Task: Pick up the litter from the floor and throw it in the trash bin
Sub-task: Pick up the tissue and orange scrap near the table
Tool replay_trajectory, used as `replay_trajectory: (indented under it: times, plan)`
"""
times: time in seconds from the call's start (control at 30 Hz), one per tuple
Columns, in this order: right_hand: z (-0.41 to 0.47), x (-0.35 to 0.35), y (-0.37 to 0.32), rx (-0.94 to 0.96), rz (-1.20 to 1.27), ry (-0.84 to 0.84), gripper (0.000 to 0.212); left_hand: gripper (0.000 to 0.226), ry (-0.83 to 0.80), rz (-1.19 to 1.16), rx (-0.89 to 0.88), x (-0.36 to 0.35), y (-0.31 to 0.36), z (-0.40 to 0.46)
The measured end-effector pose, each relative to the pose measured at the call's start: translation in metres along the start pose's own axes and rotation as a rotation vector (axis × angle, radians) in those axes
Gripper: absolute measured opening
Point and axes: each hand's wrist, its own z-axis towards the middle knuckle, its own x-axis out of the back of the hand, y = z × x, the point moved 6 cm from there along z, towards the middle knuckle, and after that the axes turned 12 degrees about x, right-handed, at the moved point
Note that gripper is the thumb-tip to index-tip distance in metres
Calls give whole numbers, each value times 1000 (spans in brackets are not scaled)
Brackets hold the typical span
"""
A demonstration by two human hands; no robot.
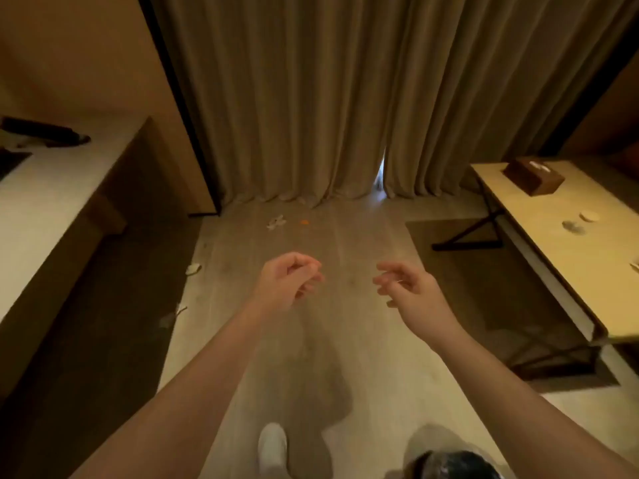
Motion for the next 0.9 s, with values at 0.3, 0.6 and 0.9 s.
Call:
replay_trajectory:
  times: [0.3,0.6,0.9]
  plan:
    - [47,-20,136,-392,18,61,29,12,-76,35,282,-25,-70,137]
    - [94,-16,198,-687,148,320,27,15,-286,312,411,-70,-56,271]
    - [160,51,282,-800,202,491,27,9,-447,515,472,-180,-44,402]
